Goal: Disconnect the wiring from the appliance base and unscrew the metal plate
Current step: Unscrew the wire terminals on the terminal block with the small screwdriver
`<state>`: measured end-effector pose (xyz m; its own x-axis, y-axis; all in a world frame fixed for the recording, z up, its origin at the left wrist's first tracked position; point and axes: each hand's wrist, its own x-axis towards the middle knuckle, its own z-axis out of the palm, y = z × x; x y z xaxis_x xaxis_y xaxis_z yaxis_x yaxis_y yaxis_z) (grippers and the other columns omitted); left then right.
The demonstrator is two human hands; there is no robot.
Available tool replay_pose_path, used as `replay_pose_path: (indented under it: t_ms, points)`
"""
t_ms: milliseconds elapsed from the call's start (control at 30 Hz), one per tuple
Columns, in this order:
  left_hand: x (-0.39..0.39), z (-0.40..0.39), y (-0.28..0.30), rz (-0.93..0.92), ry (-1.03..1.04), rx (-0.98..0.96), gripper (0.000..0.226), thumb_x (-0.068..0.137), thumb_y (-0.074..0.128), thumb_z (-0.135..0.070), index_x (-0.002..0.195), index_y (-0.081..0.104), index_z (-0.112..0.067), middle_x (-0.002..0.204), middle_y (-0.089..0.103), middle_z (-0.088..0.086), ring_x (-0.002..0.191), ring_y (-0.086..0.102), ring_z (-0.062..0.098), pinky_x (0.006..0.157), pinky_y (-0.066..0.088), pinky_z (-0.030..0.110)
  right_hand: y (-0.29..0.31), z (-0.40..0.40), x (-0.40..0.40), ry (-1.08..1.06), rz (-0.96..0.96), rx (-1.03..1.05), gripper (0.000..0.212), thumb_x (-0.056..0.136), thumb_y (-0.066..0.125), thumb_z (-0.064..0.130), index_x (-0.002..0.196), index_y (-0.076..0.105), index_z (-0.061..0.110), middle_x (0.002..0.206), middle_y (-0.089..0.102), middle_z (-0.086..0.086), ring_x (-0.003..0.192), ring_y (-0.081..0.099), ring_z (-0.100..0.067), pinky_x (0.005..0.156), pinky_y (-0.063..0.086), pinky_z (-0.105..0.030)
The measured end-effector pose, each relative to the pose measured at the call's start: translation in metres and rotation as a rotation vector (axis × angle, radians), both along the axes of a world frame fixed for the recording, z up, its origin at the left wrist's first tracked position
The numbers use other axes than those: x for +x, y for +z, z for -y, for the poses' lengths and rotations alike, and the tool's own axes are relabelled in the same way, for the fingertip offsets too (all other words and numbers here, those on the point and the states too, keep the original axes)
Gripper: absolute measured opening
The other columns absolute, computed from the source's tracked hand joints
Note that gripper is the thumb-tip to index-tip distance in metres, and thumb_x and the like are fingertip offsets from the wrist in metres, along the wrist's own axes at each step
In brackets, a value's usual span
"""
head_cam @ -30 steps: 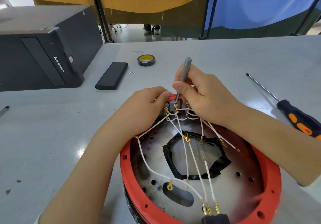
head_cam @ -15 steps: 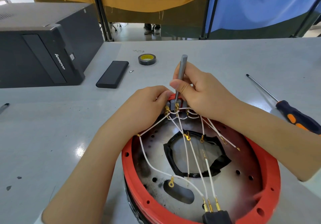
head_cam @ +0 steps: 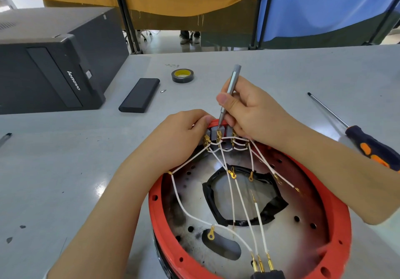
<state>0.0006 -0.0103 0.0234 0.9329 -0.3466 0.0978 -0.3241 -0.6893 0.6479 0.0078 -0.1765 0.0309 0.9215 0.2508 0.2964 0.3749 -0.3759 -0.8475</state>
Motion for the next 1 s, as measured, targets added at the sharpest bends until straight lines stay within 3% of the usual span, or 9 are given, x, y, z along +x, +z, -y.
replay_pose_path:
  t_ms: [267,400,567,733,867,1000]
  points:
    - [0.002,-0.001,-0.002,0.007,-0.011,-0.015,0.028,0.1,0.036,-0.033,0.086,0.06,-0.037,0.069,0.059,-0.011,0.067,0.052,-0.005,0.056,0.036,0.007,0.002,-0.003,-0.005,-0.032,0.1,-0.137,0.015,0.098,0.047,0.027,0.084,0.045,0.032,0.056,0.052,0.007,0.045,0.05,0.0,0.05,0.039,-0.01]
    - [0.001,0.0,-0.001,0.001,0.0,0.007,0.03,0.1,0.035,-0.034,0.098,0.064,-0.03,0.085,0.066,-0.008,0.082,0.056,0.001,0.07,0.04,0.012,0.008,-0.004,0.002,-0.041,-0.057,-0.108,0.015,0.099,0.045,0.027,0.084,0.043,0.026,0.061,0.051,-0.011,0.03,0.04,-0.006,0.036,0.031,-0.011]
    - [0.001,0.001,0.0,-0.008,0.005,0.012,0.03,0.101,0.035,-0.034,0.102,0.064,-0.027,0.091,0.067,-0.003,0.086,0.058,0.008,0.079,0.043,0.02,0.014,-0.006,0.011,-0.007,-0.198,-0.116,0.014,0.1,0.044,0.029,0.086,0.045,0.025,0.058,0.051,-0.007,0.025,0.034,-0.007,0.032,0.03,-0.017]
    - [0.001,0.001,-0.001,-0.009,0.007,0.018,0.03,0.1,0.035,-0.036,0.1,0.064,-0.03,0.088,0.066,-0.007,0.083,0.057,0.003,0.074,0.042,0.013,0.005,-0.003,0.003,-0.029,-0.053,-0.038,0.013,0.099,0.045,0.025,0.086,0.045,0.023,0.057,0.051,-0.005,0.029,0.042,-0.004,0.035,0.031,-0.01]
    - [0.001,0.0,-0.001,-0.005,0.0,0.009,0.03,0.101,0.035,-0.035,0.098,0.064,-0.031,0.086,0.066,-0.008,0.082,0.057,0.002,0.074,0.043,0.017,0.003,-0.002,-0.003,-0.015,0.058,-0.041,0.014,0.099,0.046,0.023,0.086,0.045,0.027,0.058,0.051,0.005,0.039,0.049,0.001,0.042,0.036,-0.009]
    - [0.001,0.0,-0.002,-0.001,-0.002,0.012,0.028,0.101,0.035,-0.034,0.093,0.062,-0.034,0.074,0.061,-0.011,0.07,0.053,-0.002,0.058,0.036,0.011,0.004,-0.004,-0.006,-0.013,0.121,-0.151,0.016,0.099,0.046,0.026,0.084,0.043,0.032,0.059,0.051,0.009,0.048,0.051,0.003,0.051,0.039,-0.009]
